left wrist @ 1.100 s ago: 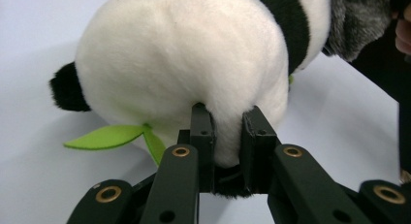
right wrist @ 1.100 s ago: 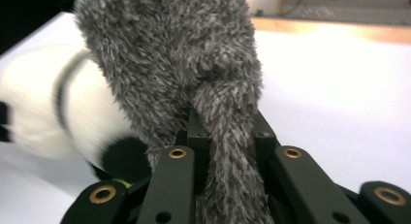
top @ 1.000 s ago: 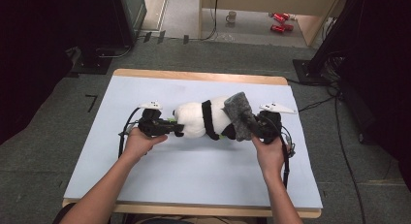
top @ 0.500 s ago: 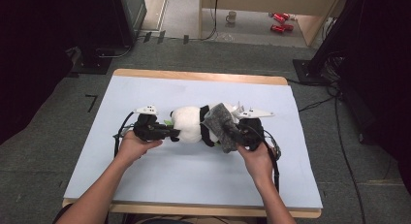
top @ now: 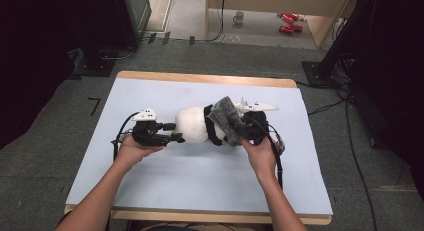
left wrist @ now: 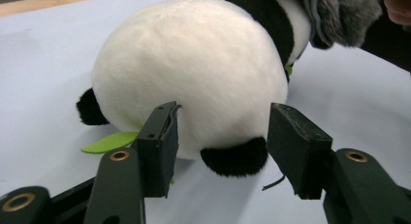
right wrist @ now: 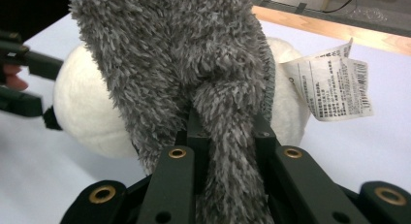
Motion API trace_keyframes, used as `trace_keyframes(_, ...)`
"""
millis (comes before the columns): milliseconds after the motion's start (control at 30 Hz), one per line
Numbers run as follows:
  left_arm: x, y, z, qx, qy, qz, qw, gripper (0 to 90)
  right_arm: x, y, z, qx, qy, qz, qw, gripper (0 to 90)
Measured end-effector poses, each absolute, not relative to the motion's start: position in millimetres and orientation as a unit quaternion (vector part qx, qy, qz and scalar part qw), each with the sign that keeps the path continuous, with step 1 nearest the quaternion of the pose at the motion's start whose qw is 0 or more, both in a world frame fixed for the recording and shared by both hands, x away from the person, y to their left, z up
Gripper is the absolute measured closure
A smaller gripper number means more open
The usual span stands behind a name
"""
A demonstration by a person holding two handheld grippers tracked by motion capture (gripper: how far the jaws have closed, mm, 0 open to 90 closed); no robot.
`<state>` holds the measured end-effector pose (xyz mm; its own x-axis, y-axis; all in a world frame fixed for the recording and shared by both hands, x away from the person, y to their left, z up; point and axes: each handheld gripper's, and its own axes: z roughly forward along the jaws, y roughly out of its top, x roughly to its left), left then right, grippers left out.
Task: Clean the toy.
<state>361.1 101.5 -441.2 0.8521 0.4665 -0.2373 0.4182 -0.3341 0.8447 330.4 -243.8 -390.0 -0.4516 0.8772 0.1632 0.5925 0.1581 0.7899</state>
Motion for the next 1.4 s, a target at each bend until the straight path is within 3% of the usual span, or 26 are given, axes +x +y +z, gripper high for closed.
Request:
trace_keyframes(267,362.4,105.7,-443.3,0.802,0.269,0.026,0.533,38.8,355.3,-235.5,-381.5,0.502,0.743,0.407,0.176,77.8)
trace_keyframes(600,370.9,80.2,-459.2,0.823,0.276,0.055,0.493,28.2,372.8,-233.2,-377.7,0.514,0.737,0.405,0.168,77.8)
trace_keyframes(767,375.4,73.4,-464.5,0.811,0.290,0.075,0.502,29.0,371.1,-232.9,-376.9,0.513,0.736,0.408,0.167,77.7)
trace_keyframes(900,376.7,72.5,-467.1,0.808,0.292,0.091,0.504,36.1,369.8,-233.4,-376.8,0.512,0.735,0.412,0.167,77.5)
trace_keyframes(1133,377.0,71.1,-464.3,0.802,0.327,0.094,0.491,62.3,361.6,-236.4,-373.9,0.507,0.728,0.435,0.158,77.2)
trace_keyframes(1233,374.9,70.8,-460.6,0.802,0.323,0.084,0.495,69.5,355.6,-236.8,-370.1,0.507,0.729,0.432,0.162,77.2)
trace_keyframes(1400,369.8,72.4,-448.1,0.799,0.312,0.027,0.513,72.1,342.5,-242.8,-358.0,0.508,0.719,0.447,0.158,77.3)
